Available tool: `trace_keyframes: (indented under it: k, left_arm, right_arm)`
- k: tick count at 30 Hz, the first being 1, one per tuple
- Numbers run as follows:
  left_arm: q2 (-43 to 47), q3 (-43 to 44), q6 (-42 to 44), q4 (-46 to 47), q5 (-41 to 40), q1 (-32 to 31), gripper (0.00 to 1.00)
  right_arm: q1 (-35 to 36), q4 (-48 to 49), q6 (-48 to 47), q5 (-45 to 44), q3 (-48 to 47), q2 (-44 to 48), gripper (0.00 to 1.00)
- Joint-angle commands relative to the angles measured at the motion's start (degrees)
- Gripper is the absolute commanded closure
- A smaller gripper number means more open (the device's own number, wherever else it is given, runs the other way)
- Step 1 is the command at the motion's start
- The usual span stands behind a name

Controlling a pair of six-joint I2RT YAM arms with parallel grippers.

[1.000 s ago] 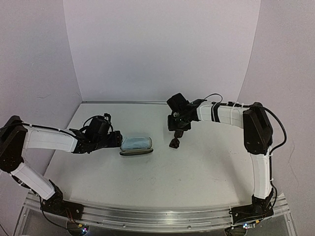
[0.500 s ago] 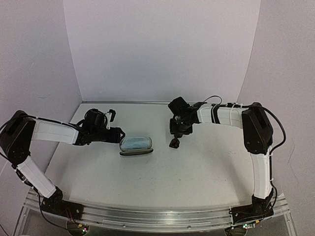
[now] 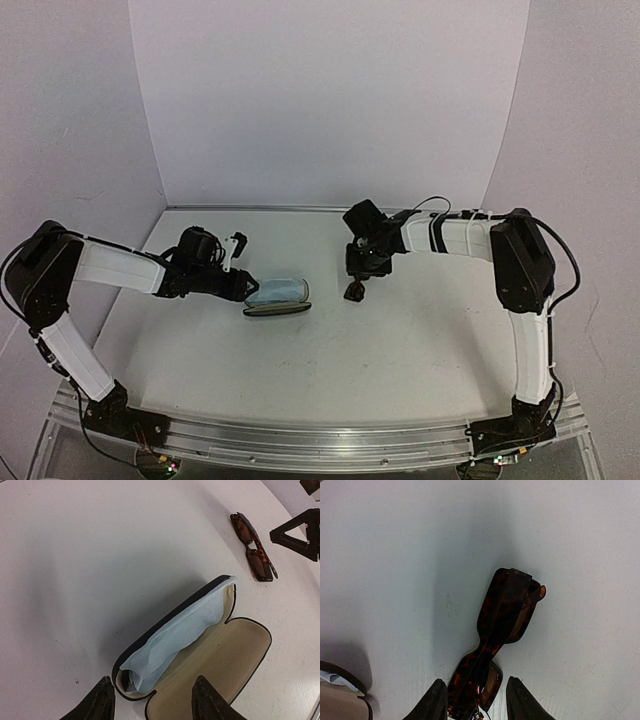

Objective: Organize the sunglasses
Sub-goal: Adjust the sunglasses case at the center of the board.

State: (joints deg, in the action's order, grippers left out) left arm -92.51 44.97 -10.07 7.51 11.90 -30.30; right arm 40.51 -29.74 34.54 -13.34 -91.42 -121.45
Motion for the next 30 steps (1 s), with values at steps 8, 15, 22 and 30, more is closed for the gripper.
trace_keyframes:
  k: [8,15,22,30]
  left_arm:
    - [-4.4,3.9,2.0,-0.7,1.8,0.2,0.49]
    - [-5.9,5.1,2.3,-0.8,2.0,0.2,0.49]
    - [-6.7,5.5,2.2,-0.9,2.5,0.2,0.53]
    - [-7.5,5.2,0.9,-0.9,4.3,0.2,0.57]
  right_arm:
    - [-0.3,0.8,1.8,1.0,-2.8,-0.5,0.6]
    - [-0.6,0.1,2.3,1.3,-3.9,-2.0,0.6]
    - [-1.5,-0.5,2.8,2.0,-4.6,-3.4,0.6]
    - [-2.2,-0.8,3.1,2.9,-5.7,-4.7,0.6]
